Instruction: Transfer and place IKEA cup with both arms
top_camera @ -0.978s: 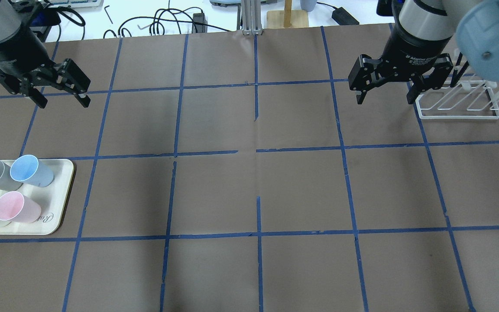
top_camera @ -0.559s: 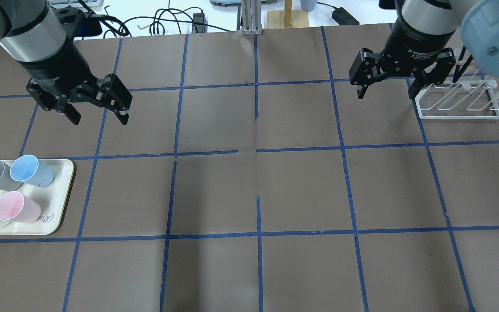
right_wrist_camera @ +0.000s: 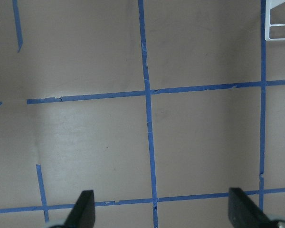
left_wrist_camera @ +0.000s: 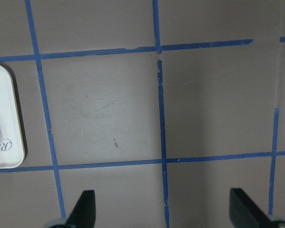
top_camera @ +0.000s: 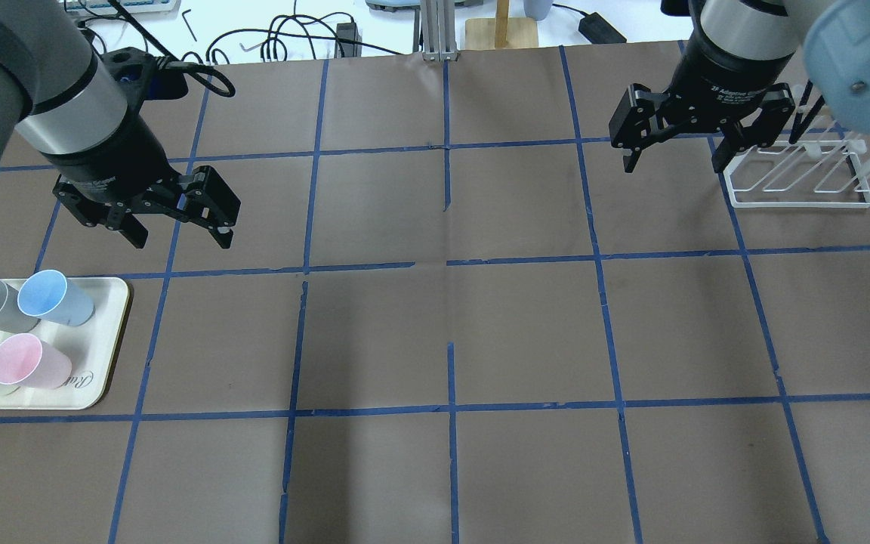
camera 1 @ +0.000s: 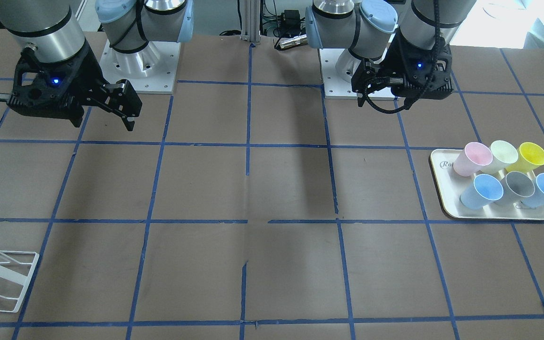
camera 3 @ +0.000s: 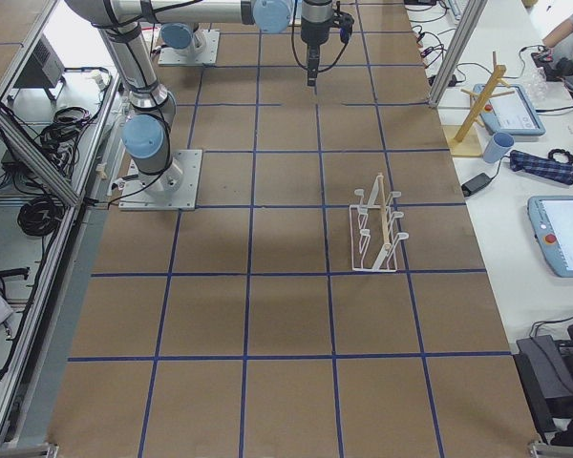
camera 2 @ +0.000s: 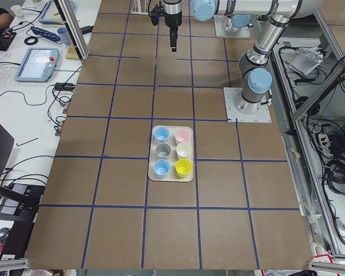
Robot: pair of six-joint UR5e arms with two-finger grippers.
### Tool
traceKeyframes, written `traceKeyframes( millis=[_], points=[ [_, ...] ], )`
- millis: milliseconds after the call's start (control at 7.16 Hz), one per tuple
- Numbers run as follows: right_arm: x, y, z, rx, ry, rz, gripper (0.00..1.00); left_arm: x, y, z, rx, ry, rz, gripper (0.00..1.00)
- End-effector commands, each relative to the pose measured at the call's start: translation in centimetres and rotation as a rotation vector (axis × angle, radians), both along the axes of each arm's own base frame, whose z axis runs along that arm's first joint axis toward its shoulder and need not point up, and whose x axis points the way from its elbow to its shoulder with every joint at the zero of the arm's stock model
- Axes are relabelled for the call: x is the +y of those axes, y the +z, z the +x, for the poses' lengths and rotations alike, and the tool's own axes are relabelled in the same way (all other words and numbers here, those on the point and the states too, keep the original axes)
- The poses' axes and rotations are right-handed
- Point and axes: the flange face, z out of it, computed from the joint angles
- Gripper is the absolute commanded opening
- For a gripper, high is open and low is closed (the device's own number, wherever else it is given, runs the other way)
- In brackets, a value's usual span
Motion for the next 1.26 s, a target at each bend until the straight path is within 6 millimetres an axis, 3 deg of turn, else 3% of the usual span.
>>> traceKeyframes(
  millis=[0, 1118],
  points=[
    [-0.01, 0.05, 0.03, -0.001, 0.000, -0.001, 1.00, -0.19, 0.18, 0.05, 0.007, 0.004, -0.008, 1.00],
    [-0.01, 0.05, 0.03, -0.001, 0.000, -0.001, 1.00, -0.45, 0.07, 0.13, 0.006, 0.018, -0.013, 1.00]
  ],
)
